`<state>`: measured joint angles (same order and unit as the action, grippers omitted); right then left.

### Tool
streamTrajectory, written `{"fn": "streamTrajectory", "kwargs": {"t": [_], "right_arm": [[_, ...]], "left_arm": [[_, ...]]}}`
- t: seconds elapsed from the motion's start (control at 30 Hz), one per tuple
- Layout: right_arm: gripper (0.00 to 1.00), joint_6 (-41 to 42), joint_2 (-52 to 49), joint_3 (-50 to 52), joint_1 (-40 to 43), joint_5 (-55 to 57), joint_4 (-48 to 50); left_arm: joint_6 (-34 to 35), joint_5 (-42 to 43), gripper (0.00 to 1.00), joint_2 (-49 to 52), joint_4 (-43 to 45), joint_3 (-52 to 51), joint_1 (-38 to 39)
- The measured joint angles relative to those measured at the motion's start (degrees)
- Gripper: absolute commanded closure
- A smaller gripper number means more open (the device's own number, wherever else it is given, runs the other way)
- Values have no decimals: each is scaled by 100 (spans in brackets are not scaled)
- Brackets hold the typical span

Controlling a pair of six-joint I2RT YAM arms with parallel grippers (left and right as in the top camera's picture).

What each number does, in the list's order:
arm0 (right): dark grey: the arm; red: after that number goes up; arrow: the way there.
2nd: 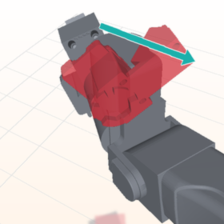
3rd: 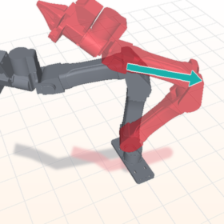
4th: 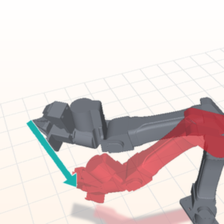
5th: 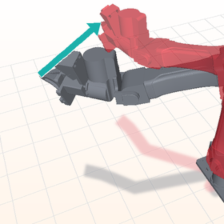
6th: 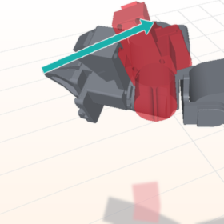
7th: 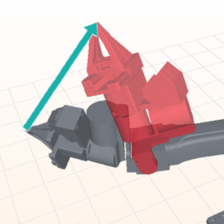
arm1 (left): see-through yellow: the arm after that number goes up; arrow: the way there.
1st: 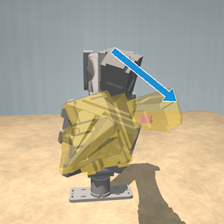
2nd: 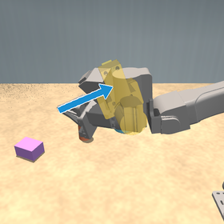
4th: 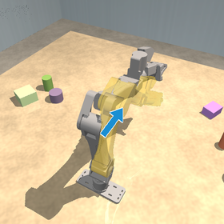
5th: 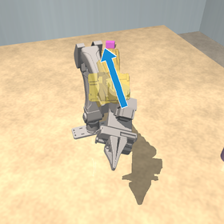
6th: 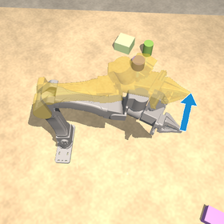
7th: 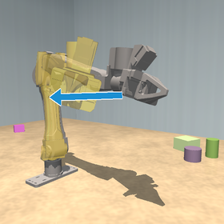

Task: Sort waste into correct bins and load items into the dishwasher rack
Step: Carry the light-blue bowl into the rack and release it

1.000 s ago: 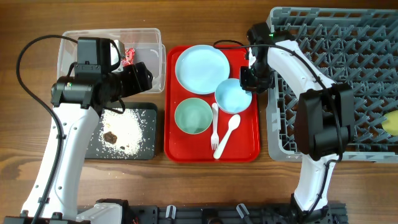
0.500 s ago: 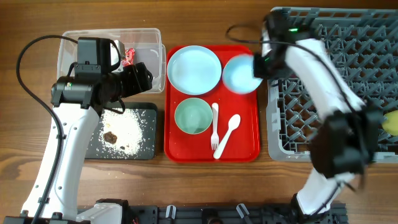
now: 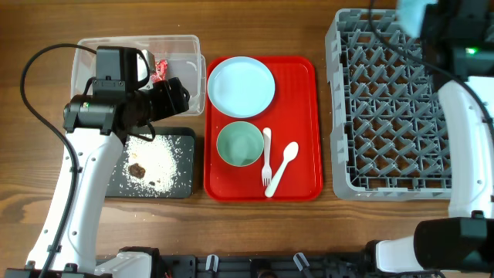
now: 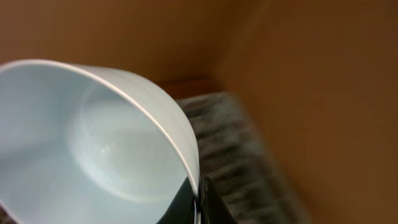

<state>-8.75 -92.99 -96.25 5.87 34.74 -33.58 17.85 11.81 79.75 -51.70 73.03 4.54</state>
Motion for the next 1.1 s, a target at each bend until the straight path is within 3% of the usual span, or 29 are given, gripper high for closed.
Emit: {"fn": "streamTrajectory", "kwargs": {"t": [0.2, 0.57, 0.87, 1.1], "right_arm": [[96, -929, -315, 0, 654, 804, 732], [96, -1648, -1971, 0, 1165, 2782, 2168], [96, -1849, -2673, 0, 1213, 3141, 2229], [96, -1355, -2931, 0, 1161, 3220, 1727]], "left_arm": [[-2, -2, 13, 0, -7, 0, 0], [-2, 0, 14, 0, -37, 0, 0], [0, -2, 15, 0, -37, 0, 0], [7, -2, 15, 0, -37, 0, 0]]}}
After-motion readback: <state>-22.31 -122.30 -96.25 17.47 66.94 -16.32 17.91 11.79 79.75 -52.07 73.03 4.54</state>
